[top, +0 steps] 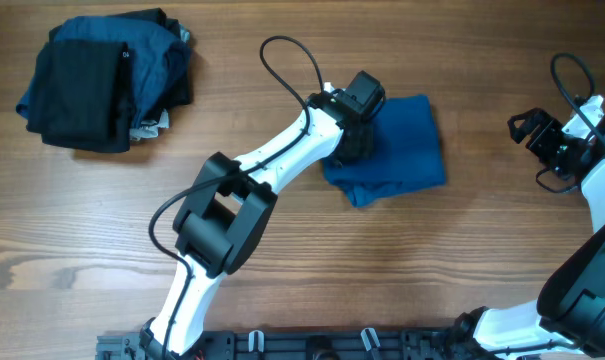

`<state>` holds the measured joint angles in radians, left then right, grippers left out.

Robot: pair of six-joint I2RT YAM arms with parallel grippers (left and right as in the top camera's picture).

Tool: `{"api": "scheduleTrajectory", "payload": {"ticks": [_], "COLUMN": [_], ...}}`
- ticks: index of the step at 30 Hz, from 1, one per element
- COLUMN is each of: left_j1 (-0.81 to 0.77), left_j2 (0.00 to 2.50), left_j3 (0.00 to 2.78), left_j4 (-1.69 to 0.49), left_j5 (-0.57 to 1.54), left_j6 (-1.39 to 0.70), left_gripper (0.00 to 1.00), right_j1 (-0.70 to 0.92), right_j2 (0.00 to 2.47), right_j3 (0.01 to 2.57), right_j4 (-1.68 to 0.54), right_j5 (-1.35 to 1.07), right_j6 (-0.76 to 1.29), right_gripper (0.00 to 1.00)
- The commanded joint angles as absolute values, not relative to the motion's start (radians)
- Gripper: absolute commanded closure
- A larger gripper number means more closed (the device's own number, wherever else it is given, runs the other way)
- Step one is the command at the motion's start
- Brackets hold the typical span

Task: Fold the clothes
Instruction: 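Grasp the folded teal bundle with the left gripper, then carry the teal bundle left and place it on the dark clothes stack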

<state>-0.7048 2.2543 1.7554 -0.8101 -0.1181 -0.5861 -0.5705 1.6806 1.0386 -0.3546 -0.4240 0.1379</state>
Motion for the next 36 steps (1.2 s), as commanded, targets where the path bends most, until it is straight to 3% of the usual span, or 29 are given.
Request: {"api": "scheduleTrajectory", "payload": {"ticks": [1, 9, 14, 15, 16, 17, 19, 20, 28, 36], "left_j1": [-0.697, -0.698, -0.698, -0.698, -0.698, -0.698, -0.692, -0.688, -0.592, -0.575], "left_j2": [2.313, 2.362, 2.378, 2.378, 2.379, 2.379, 2.379, 2.379, 2.289, 2.082], "left_j3": [1.765, 1.765, 1.765, 1.765, 1.765, 1.765, 1.765, 1.766, 1.782, 1.796], "left_j4": [-0.823, -0.822, -0.823, -0.824, -0.825, -0.829, -0.840, -0.847, -0.905, -0.669], "left_j5": [-0.107, 0.001, 0.068, 0.071, 0.071, 0.071, 0.070, 0.070, 0.070, -0.071], "left_j6": [-0.617, -0.671, -0.670, -0.670, -0.670, -0.670, -0.670, -0.670, -0.647, -0.527], "left_gripper": [0.00, 0.01, 0.23, 0.28, 0.42, 0.64, 0.89, 0.96, 0.96, 0.96], "right_j1": [-0.566, -0.566, -0.566, -0.566, -0.566, -0.566, -0.566, -0.566, -0.566, -0.566], "right_j2": [1.678, 1.678, 1.678, 1.678, 1.678, 1.678, 1.678, 1.678, 1.678, 1.678], "right_j3": [1.039, 1.039, 1.039, 1.039, 1.039, 1.039, 1.039, 1.039, 1.039, 1.039], "right_j4": [-0.349, -0.349, -0.349, -0.349, -0.349, -0.349, -0.349, -0.349, -0.349, -0.349], "right_j5": [-0.414, -0.414, -0.414, -0.414, -0.414, -0.414, -0.414, -0.414, -0.414, -0.414], "right_j6": [0.133, 0.134, 0.134, 0.134, 0.134, 0.134, 0.134, 0.134, 0.134, 0.134], "right_gripper": [0.00, 0.00, 0.00, 0.00, 0.00, 0.00, 0.00, 0.00, 0.00, 0.00]}}
